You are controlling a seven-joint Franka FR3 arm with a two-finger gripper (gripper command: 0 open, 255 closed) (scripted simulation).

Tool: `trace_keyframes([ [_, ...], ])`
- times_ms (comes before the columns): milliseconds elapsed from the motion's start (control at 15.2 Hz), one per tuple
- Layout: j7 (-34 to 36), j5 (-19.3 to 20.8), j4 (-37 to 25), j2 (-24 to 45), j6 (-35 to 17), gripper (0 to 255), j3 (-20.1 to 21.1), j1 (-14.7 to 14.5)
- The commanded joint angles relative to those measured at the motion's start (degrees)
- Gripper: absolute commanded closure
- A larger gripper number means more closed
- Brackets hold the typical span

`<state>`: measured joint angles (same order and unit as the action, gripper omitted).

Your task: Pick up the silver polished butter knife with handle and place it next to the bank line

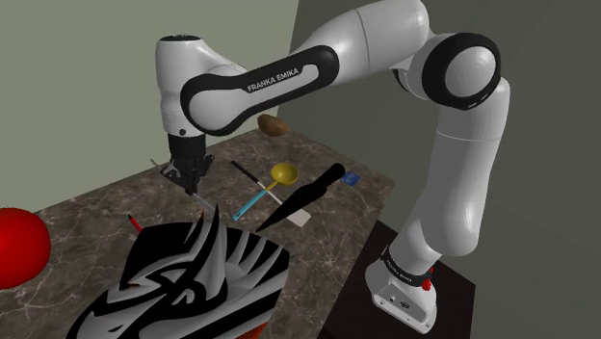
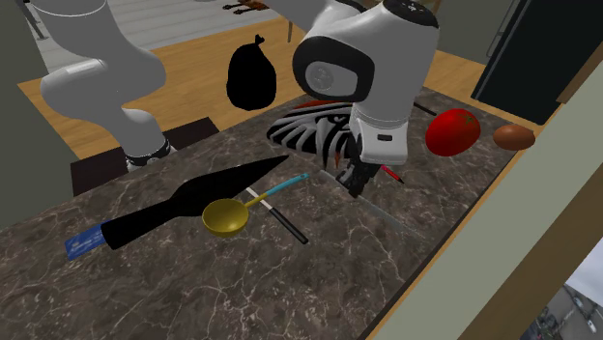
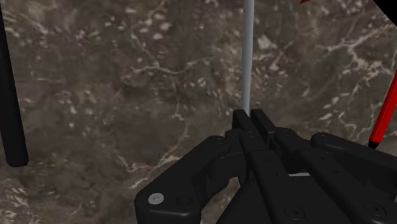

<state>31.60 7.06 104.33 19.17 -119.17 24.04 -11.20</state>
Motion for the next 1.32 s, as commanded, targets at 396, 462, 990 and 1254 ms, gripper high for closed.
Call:
trace_keyframes([
  [396,-0.8,-1.3,-3.0,-2.5,5.3,255,0.5,0.4],
  [462,-0.9,-1.4,-3.5,-2.7,5.9,255,0.5,0.4],
  [990,-2.6,-2.9,-4.8,-5.9,10.2,255,0.5,1.6],
  [1254,-8.3,-5.6,2.9,-12.4,8.3,255,-0.9,5.3],
])
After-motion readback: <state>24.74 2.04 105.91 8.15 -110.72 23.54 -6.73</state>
